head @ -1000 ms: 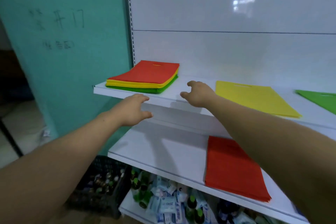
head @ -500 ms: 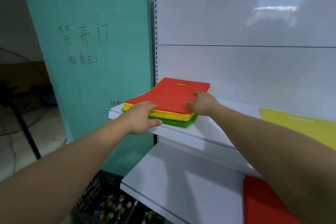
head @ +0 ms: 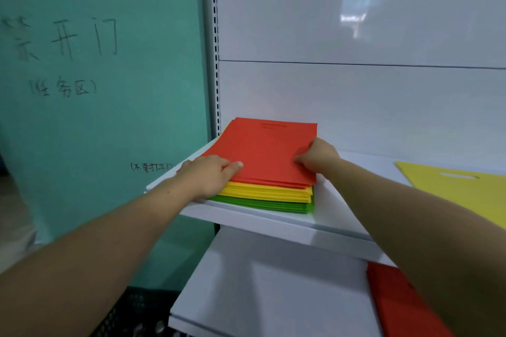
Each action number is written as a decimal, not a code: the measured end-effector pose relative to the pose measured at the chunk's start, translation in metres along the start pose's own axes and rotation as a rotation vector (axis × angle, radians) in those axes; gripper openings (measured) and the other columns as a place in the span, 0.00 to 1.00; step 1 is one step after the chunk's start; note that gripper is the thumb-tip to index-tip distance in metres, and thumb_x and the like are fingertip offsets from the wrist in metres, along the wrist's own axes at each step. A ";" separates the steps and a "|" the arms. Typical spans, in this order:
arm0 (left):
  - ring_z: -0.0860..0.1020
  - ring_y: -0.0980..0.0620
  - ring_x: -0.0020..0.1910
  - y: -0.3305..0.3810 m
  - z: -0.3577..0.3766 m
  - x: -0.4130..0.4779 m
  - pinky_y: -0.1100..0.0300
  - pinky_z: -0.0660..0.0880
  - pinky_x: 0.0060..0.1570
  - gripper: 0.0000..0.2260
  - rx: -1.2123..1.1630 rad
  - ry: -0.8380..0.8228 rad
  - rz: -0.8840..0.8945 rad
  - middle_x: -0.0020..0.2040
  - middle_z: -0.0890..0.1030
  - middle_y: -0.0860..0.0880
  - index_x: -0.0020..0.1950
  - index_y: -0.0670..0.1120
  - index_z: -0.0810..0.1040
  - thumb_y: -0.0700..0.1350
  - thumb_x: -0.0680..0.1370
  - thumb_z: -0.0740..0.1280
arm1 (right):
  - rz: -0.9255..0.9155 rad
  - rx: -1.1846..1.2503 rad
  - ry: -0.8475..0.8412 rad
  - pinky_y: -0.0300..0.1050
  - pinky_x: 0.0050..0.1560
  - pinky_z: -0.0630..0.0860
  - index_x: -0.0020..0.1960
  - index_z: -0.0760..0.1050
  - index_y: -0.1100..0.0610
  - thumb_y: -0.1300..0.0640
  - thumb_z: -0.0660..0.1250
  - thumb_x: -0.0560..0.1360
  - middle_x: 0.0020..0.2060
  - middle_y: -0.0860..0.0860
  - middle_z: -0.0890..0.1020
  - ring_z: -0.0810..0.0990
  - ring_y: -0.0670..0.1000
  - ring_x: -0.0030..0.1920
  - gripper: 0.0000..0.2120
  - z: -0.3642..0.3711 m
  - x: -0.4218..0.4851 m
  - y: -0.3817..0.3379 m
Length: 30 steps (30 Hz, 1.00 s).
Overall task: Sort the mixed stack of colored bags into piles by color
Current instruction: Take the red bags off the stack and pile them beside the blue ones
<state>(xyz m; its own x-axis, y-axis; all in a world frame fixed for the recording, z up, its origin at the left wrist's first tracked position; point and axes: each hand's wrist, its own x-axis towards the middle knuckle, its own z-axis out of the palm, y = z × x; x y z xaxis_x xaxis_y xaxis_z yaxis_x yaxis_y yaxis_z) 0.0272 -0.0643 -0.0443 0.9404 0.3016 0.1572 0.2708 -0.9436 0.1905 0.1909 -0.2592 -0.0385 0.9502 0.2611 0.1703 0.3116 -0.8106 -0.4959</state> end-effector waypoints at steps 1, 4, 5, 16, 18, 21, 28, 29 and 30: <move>0.71 0.46 0.64 -0.002 0.000 0.003 0.45 0.67 0.64 0.25 -0.023 0.004 0.016 0.66 0.74 0.49 0.63 0.53 0.75 0.65 0.79 0.48 | 0.024 -0.005 0.018 0.45 0.52 0.72 0.62 0.71 0.61 0.55 0.68 0.74 0.58 0.59 0.78 0.77 0.59 0.59 0.19 -0.001 -0.001 -0.001; 0.75 0.48 0.58 -0.007 -0.001 0.014 0.48 0.72 0.60 0.21 -0.102 -0.010 0.063 0.62 0.77 0.51 0.60 0.53 0.77 0.64 0.76 0.59 | 0.043 -0.010 0.080 0.49 0.59 0.71 0.69 0.64 0.60 0.60 0.60 0.77 0.63 0.60 0.74 0.73 0.61 0.63 0.21 -0.004 -0.004 -0.003; 0.75 0.49 0.58 -0.007 -0.001 0.018 0.49 0.72 0.61 0.22 -0.119 -0.031 0.072 0.62 0.77 0.51 0.62 0.53 0.76 0.64 0.74 0.62 | 0.018 -0.010 0.115 0.49 0.60 0.70 0.70 0.63 0.59 0.62 0.58 0.77 0.64 0.61 0.73 0.73 0.62 0.63 0.22 -0.004 -0.006 -0.003; 0.73 0.47 0.64 -0.002 -0.006 0.053 0.59 0.68 0.62 0.31 -0.476 0.017 0.060 0.69 0.72 0.46 0.73 0.48 0.65 0.56 0.73 0.70 | -0.393 0.288 0.650 0.29 0.61 0.58 0.69 0.67 0.62 0.69 0.56 0.77 0.63 0.59 0.73 0.71 0.56 0.64 0.21 -0.046 -0.048 0.001; 0.73 0.49 0.64 0.007 -0.008 0.054 0.59 0.68 0.62 0.29 -0.673 0.047 0.080 0.67 0.73 0.45 0.72 0.47 0.66 0.51 0.74 0.71 | -0.385 0.347 0.711 0.31 0.63 0.59 0.69 0.68 0.62 0.69 0.56 0.76 0.64 0.57 0.73 0.71 0.54 0.64 0.21 -0.063 -0.060 0.004; 0.68 0.54 0.65 0.033 -0.015 0.041 0.66 0.69 0.52 0.24 -0.957 0.059 0.121 0.64 0.72 0.45 0.70 0.47 0.69 0.43 0.75 0.70 | -0.372 0.402 0.777 0.32 0.64 0.61 0.68 0.68 0.61 0.69 0.56 0.76 0.64 0.55 0.73 0.71 0.52 0.64 0.21 -0.089 -0.080 0.016; 0.75 0.53 0.51 0.127 -0.020 -0.015 0.74 0.69 0.39 0.26 -0.853 0.169 0.294 0.58 0.76 0.46 0.70 0.44 0.70 0.32 0.74 0.69 | -0.168 0.438 0.715 0.39 0.57 0.69 0.70 0.66 0.53 0.61 0.58 0.77 0.59 0.49 0.75 0.73 0.48 0.55 0.21 -0.144 -0.128 0.089; 0.75 0.54 0.52 0.143 -0.016 -0.024 0.73 0.69 0.41 0.26 -0.838 0.181 0.320 0.60 0.75 0.46 0.71 0.45 0.69 0.32 0.74 0.68 | -0.140 0.429 0.700 0.37 0.54 0.68 0.70 0.66 0.52 0.58 0.60 0.78 0.57 0.48 0.75 0.73 0.47 0.53 0.21 -0.152 -0.134 0.105; 0.74 0.54 0.54 0.158 -0.010 -0.034 0.72 0.68 0.45 0.26 -0.821 0.193 0.342 0.62 0.74 0.46 0.71 0.45 0.69 0.32 0.74 0.68 | -0.122 0.410 0.686 0.35 0.51 0.67 0.70 0.66 0.52 0.55 0.62 0.78 0.56 0.48 0.75 0.73 0.47 0.51 0.21 -0.160 -0.140 0.121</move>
<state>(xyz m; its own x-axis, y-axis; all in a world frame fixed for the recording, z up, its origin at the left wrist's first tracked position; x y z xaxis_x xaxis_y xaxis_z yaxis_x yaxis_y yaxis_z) 0.0355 -0.2225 -0.0094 0.8715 0.1103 0.4779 -0.3184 -0.6138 0.7224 0.0940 -0.4779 0.0134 0.7337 -0.1523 0.6621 0.5176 -0.5059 -0.6900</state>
